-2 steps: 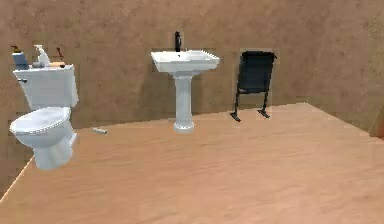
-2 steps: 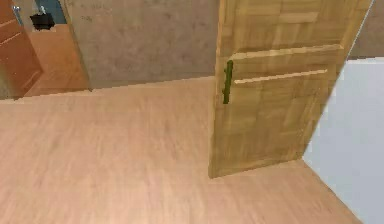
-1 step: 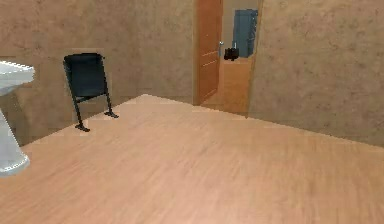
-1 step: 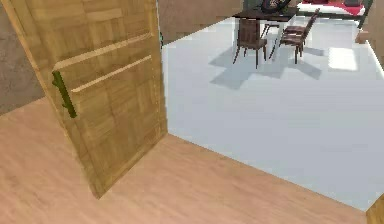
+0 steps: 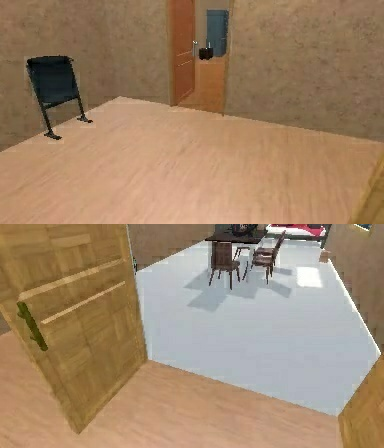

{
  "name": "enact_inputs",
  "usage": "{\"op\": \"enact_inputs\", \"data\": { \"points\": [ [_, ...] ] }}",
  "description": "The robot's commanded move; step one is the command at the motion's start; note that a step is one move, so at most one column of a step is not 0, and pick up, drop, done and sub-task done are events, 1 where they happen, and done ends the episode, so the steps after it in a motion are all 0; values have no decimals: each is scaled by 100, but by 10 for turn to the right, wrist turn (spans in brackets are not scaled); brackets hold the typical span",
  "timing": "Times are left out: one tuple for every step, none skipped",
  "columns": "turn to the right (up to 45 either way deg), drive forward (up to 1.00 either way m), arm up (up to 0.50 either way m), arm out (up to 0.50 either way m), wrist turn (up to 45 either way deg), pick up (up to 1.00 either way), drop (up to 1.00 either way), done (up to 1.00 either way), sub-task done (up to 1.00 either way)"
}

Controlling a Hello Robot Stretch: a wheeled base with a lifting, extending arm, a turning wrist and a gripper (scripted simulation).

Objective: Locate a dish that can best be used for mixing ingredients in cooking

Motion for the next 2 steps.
{"op": "enact_inputs", "data": {
  "points": [
    [0,100,0,0,0,0,0,0,0],
    [0,100,0,0,0,0,0,0,0]
  ]
}}
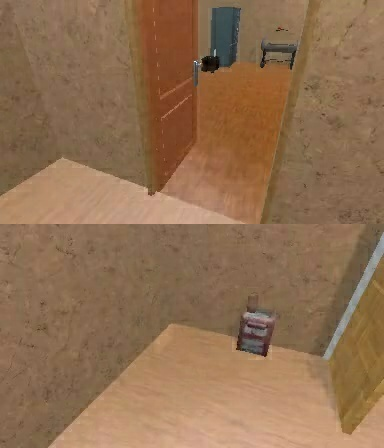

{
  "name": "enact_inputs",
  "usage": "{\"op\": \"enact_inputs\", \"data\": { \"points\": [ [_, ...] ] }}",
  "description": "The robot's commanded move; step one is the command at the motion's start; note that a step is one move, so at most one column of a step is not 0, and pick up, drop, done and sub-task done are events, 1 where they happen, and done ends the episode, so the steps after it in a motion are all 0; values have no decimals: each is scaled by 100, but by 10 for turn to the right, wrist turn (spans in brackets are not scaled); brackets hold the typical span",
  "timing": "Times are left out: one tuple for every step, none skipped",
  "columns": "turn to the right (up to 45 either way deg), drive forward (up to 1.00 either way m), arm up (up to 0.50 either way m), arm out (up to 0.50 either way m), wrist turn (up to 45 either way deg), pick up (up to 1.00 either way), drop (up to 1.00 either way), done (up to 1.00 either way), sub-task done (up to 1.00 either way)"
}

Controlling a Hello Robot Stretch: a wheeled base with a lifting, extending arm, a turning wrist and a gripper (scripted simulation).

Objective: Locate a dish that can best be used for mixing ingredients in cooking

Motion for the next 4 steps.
{"op": "enact_inputs", "data": {
  "points": [
    [0,95,0,0,0,0,0,0,0],
    [180,0,0,0,0,0,0,0,0],
    [0,55,0,0,0,0,0,0,0],
    [450,0,0,0,0,0,0,0,0]
  ]
}}
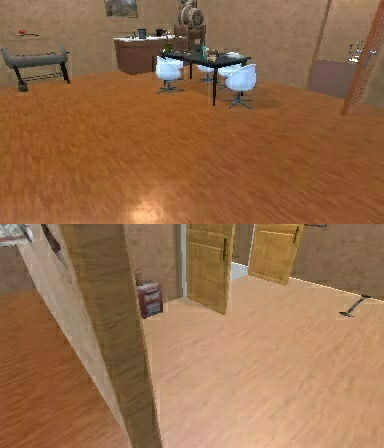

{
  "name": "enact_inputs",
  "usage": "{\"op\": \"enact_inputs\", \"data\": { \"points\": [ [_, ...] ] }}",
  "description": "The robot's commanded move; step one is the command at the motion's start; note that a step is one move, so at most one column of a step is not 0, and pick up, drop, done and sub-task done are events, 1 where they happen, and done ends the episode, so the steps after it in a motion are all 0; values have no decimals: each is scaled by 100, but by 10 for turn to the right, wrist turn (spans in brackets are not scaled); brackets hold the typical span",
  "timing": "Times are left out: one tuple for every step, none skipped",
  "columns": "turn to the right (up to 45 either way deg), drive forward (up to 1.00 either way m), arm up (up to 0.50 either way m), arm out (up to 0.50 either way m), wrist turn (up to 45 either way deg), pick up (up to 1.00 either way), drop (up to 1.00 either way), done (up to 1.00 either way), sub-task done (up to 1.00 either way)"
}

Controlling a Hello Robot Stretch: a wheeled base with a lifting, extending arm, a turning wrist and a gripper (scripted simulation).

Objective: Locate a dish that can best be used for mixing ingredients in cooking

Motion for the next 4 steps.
{"op": "enact_inputs", "data": {
  "points": [
    [210,0,0,0,0,0,0,0,0],
    [0,95,0,0,0,0,0,0,0],
    [120,0,0,0,0,0,0,0,0],
    [0,100,0,0,0,0,0,0,0]
  ]
}}
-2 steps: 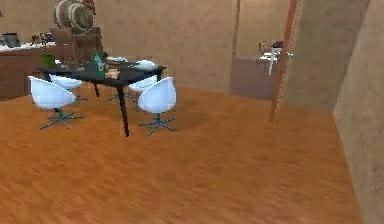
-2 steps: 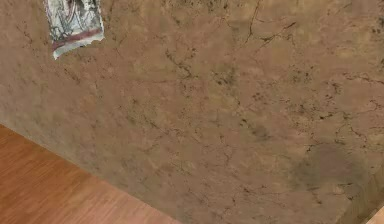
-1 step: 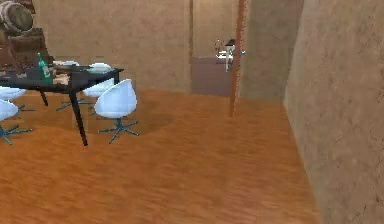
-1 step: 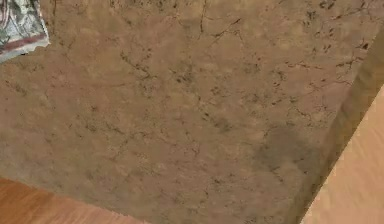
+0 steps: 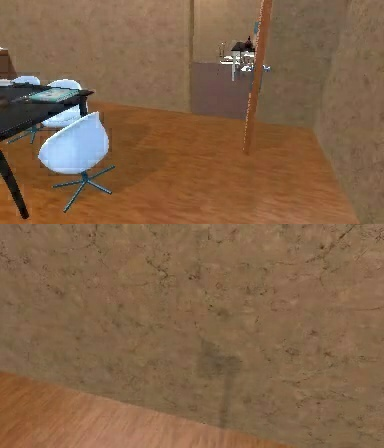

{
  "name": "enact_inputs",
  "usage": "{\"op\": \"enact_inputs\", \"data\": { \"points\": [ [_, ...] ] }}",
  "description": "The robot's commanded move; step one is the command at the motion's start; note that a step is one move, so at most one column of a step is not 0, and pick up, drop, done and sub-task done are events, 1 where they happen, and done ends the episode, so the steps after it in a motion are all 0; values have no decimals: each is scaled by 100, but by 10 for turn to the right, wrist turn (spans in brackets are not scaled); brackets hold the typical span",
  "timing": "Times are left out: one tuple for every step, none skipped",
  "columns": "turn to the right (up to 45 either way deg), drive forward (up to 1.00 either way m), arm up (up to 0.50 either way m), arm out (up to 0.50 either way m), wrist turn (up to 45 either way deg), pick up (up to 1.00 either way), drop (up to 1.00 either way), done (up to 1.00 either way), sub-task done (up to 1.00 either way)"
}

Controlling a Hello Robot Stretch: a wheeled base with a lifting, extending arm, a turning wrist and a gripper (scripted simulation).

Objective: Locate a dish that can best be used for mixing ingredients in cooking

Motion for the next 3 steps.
{"op": "enact_inputs", "data": {
  "points": [
    [0,100,0,0,0,0,0,0,0],
    [0,100,0,0,0,0,0,0,0],
    [150,0,0,0,0,0,0,0,0]
  ]
}}
